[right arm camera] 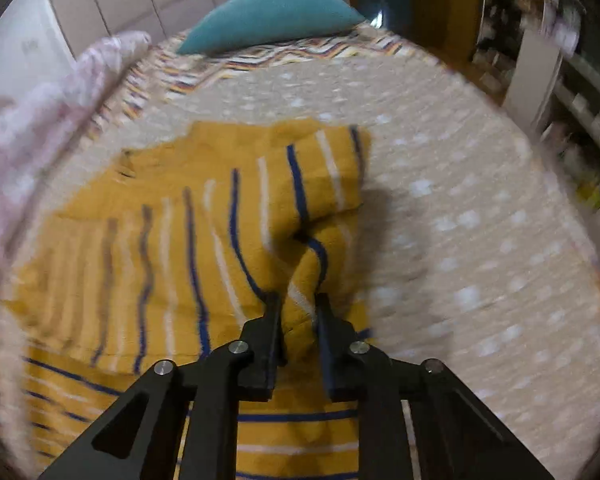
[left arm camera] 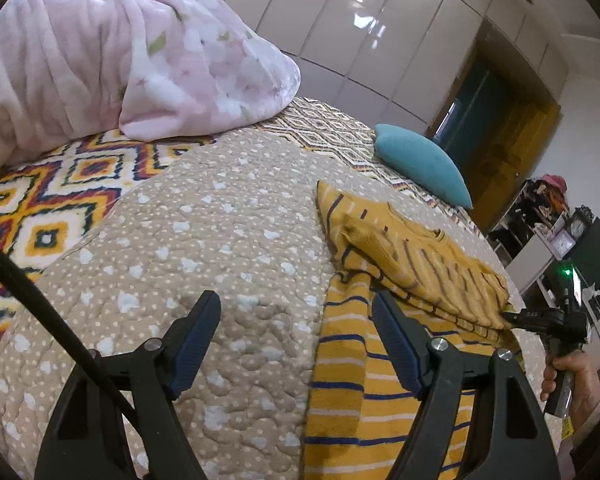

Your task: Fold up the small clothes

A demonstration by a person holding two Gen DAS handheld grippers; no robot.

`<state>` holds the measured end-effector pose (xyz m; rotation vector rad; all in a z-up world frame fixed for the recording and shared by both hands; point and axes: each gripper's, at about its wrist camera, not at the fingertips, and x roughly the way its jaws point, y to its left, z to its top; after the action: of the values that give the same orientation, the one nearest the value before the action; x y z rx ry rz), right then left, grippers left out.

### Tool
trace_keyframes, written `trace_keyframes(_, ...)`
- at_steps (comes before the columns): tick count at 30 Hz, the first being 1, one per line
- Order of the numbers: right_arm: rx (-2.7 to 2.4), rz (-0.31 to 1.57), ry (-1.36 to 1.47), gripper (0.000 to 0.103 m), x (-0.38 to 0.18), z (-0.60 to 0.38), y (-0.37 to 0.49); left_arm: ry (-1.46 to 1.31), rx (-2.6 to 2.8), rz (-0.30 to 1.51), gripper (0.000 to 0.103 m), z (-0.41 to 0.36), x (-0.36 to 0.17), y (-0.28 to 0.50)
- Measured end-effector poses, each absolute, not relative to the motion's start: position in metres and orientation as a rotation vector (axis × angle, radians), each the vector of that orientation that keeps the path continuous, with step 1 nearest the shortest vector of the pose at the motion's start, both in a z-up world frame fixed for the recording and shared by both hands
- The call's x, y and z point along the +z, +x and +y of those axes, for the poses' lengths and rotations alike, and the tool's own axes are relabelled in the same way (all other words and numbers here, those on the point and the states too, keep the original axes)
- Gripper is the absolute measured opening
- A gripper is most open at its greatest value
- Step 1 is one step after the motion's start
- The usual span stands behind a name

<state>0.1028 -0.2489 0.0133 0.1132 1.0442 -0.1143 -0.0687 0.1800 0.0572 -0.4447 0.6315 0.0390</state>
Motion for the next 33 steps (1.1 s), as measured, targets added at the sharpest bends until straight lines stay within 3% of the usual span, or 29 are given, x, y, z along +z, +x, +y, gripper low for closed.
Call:
trace_keyframes(2,-0.189,1.052,0.057,0.02,0.013,-0.258,0.106,-0.459,0.041,0.647,0.077,0.183,0.054,-0.066)
trace_keyframes(3,-0.184,1.055,0.063,0.031,0.014,-0.259,0.103,-0.474,0.038,0.654,0.077,0.185,0.053,-0.065)
trace_keyframes(9,-0.106,0.862,0.095,0.042,0.063,-0.24,0.074,-0.534,0.059,0.662,0.077,0.198,0.048,-0.066)
trace_keyframes(16,0.277,0.909,0.088,0.047,0.071,-0.127,0.074,-0.542,0.085,0.669,0.077,0.204,0.046,-0.066)
trace_keyframes(20,0.465,0.958,-0.006,0.047,0.051,-0.042,0.074,-0.528,0.085,0.673,0.077,0.204,0.046,-0.066)
trace_keyframes(23,0.457,0.988,-0.116,0.021,0.031,0.012,0.088,-0.53,0.081,0.679,0.077,0.206,0.045,-0.066)
trace_keyframes(28,0.447,1.068,-0.118,0.023,0.005,0.047,0.117,-0.528,0.089,0.703,0.077,0.209,0.041,-0.063)
trace_keyframes(31,0.474,1.071,-0.066,0.023,0.016,0.036,0.117,-0.532,0.089,0.713,0.077,0.209,0.04,-0.063)
trace_keyframes(33,0.481,1.038,-0.004,0.029,0.031,0.017,0.107,-0.53,0.085,0.72,0.077,0.208,0.039,-0.062)
